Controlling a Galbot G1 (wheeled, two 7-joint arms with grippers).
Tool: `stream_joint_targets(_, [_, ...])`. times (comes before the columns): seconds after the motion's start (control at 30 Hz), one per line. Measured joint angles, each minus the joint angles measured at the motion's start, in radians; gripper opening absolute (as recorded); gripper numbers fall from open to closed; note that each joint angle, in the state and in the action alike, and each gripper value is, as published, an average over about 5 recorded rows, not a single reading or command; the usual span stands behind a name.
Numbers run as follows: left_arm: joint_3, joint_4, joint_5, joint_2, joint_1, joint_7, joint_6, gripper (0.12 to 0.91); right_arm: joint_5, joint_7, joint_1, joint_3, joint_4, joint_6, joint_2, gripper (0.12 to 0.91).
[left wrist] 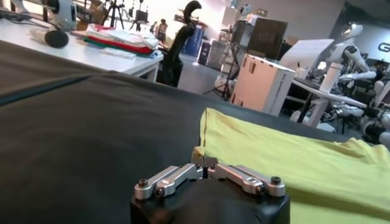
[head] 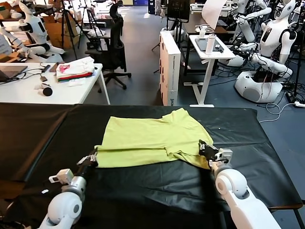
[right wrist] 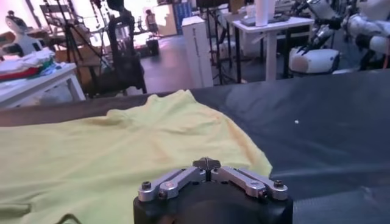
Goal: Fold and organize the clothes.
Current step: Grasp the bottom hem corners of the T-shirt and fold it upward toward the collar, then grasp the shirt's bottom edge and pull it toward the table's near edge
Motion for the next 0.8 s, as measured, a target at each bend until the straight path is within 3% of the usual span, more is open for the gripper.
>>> stream_joint_targets(0.07, [-0.013,-0.025,-0.001,-0.004,0.022,-0.011,0.004,0.522,0.000,-0.003,-0.042,0.023,0.043,-0.007,-0.038,0.877])
stream_joint_targets(0.2, [-0.030,-0.086,0.007,-0.015,0.078,-0.021,0.011,0.775,0.000,-0.019,-0.140,0.077,0.116,-0.013,-0.113,0.904])
stream_joint_targets(0.3, [-0.027,-0.126,0.020,-0.026,0.121,-0.025,0.017,0.882,0.002,-0.035,-0.221,0.121,0.152,-0.013,-0.156,0.907])
stream_joint_targets(0.57, [-0.012,-0.148,0.060,-0.062,0.185,-0.025,0.017,0.907,-0.002,-0.069,-0.307,0.151,0.165,-0.010,-0.187,0.896])
stream_joint_targets(0.67, [-0.012,-0.139,0.062,-0.066,0.189,-0.024,0.015,0.907,-0.008,-0.072,-0.309,0.144,0.163,-0.010,-0.190,0.830])
stream_joint_targets(0.8, [-0.013,-0.131,0.061,-0.067,0.191,-0.022,0.013,0.907,-0.016,-0.078,-0.309,0.134,0.159,-0.010,-0.194,0.650])
